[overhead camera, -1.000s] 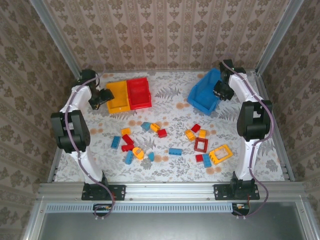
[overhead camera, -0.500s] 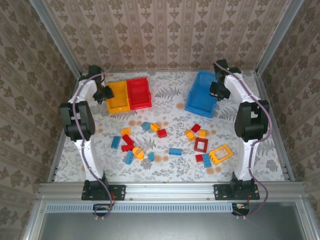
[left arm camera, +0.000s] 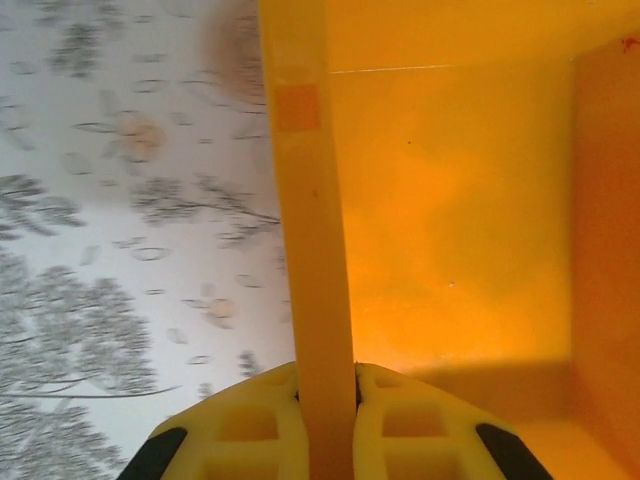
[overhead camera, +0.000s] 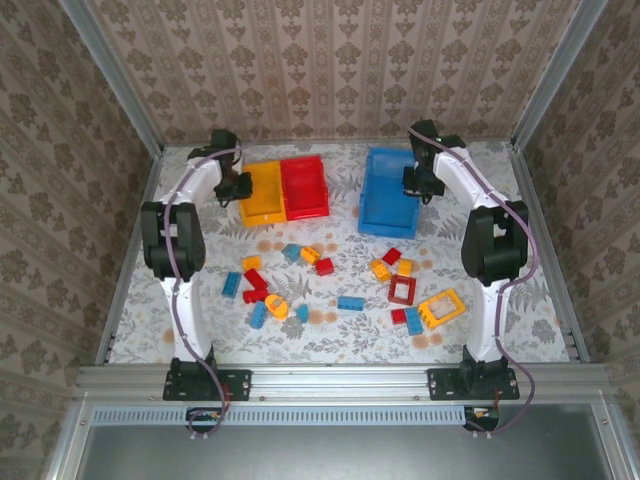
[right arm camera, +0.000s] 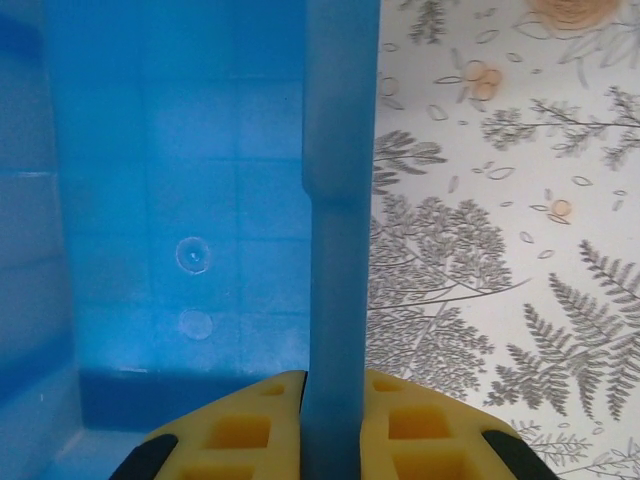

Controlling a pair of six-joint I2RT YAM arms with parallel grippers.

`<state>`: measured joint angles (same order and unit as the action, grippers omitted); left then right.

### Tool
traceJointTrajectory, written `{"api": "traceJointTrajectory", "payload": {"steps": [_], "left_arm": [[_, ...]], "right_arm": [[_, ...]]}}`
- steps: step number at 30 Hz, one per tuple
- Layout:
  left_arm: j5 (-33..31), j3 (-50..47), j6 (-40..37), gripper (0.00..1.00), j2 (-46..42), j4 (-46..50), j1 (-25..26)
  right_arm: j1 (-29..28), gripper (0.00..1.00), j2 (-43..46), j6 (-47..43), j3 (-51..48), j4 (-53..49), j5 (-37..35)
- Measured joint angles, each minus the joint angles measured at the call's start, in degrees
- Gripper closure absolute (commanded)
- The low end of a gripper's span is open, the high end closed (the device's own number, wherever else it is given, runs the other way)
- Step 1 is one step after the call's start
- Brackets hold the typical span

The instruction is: Sort the legos into containers by color

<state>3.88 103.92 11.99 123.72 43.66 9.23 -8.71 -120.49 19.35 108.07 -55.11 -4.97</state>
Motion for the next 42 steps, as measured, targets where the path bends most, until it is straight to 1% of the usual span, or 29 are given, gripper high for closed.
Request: {"api": "traceJointTrajectory", "payload": {"steps": [5,11,15,17,18,21,22,25,27,30,31,33,35,37,39,41,42], "left_arm": [[0.1,0.0,-0.3,1.0,0.0,0.1,4.1],[-0.2,-0.5,-0.7,1.0,-0.3,0.1,6.5],[-0.3,-0.8,-0.6,1.0,-0.5,0.1,6.9],[-0.2,-0.8,-0.4,0.96,-0.5,0.1,7.0],[-0.3,-0.8,-0.2,0.92,-0.5,0.1,7.0],[-0.7,-0.8,0.0,0.78,-0.5,0.2,7.2],[-1.1,-0.9,0.4,0.72,-0.6,0.3,7.2],[-2.2,-1.2,1.2,0.57,-1.2,1.0,7.3],[-2.7,-1.2,2.2,0.48,-1.9,1.2,7.3],[-3.0,-1.2,4.1,0.36,-3.9,1.2,7.2],[-3.1,-1.2,4.9,0.34,-4.7,1.2,7.2],[-3.3,-1.2,6.6,0.33,-7.3,1.2,7.2],[-3.5,-1.6,8.3,0.33,-10.4,0.9,7.3],[-3.7,-3.3,10.1,0.33,-14.4,-0.1,7.7],[-3.5,-7.1,11.7,0.33,-19.9,-1.9,8.8],[-2.8,-11.7,12.9,0.31,-25.7,-3.7,11.1],[-2.1,-15.0,13.4,0.3,-29.2,-5.0,13.2]], "right_arm": [[-0.1,0.93,0.0,-3.0,1.7,-0.6,0.8],[0.2,0.92,-1.0,-5.6,3.5,-1.0,1.9],[0.3,0.83,-3.6,-5.9,5.7,-1.0,2.8],[0.3,0.8,-4.4,-5.8,5.8,-1.1,3.6],[0.3,0.76,-4.5,-5.7,5.8,-1.1,3.8],[0.3,0.7,-4.5,-5.5,6.0,-1.4,4.0],[0.3,0.65,-4.5,-5.3,6.0,-1.5,4.0],[0.3,0.57,-4.5,-4.6,6.0,-1.8,3.9],[0.3,0.55,-4.5,-4.2,6.0,-1.9,3.9],[0.3,0.54,-4.0,-3.4,6.0,-2.0,3.3],[0.3,0.54,-3.3,-2.8,5.9,-2.1,2.7],[0.3,0.53,-0.6,-1.3,4.5,-1.7,1.3],[0.3,0.55,4.4,0.5,0.8,-1.0,0.1],[0.1,0.57,11.0,2.5,-4.6,0.1,-0.6],[-0.3,0.59,19.9,4.9,-12.7,1.2,-0.5],[-1.3,0.6,27.8,6.7,-20.0,1.2,0.0],[-2.1,0.61,31.4,7.9,-23.7,0.9,0.8]]}}
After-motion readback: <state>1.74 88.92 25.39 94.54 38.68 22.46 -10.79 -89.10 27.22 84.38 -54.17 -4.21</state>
